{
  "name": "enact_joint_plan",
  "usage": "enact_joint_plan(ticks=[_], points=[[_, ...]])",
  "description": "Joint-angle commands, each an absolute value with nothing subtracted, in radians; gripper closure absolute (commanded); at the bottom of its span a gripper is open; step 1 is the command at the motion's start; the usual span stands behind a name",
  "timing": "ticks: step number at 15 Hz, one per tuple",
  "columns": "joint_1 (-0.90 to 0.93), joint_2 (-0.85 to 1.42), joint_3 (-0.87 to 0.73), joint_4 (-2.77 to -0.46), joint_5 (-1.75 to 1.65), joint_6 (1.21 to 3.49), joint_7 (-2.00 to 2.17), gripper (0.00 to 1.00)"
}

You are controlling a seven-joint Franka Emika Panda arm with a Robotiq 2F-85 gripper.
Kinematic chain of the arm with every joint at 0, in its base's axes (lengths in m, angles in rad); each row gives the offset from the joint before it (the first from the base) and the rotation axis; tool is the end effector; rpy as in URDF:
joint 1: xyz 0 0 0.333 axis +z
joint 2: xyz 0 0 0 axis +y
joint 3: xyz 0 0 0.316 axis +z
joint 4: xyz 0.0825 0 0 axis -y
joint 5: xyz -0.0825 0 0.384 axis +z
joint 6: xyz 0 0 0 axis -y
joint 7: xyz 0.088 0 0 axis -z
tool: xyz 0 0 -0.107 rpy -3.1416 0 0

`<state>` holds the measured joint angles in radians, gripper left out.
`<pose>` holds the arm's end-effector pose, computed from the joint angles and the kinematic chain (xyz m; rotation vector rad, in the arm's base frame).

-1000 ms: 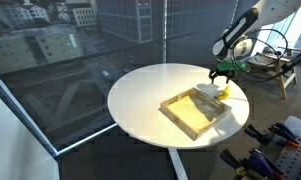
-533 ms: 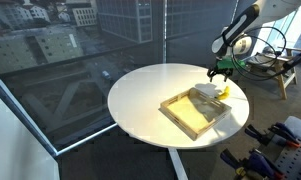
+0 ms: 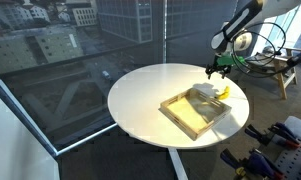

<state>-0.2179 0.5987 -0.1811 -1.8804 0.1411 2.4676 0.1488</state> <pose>0.5875 -0.2421 0.1931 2.9752 -0.9649 0.0004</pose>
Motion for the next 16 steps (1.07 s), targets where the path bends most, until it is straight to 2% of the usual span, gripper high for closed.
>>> enact_joint_plan(ticks=[1,16], points=[[-0.226,0.533,-0.165,-1.929,0.142,2.453,0.111,0.0],[-0.207,0.394,-0.146,-2.055,0.143,2.467,0.082,0.0]])
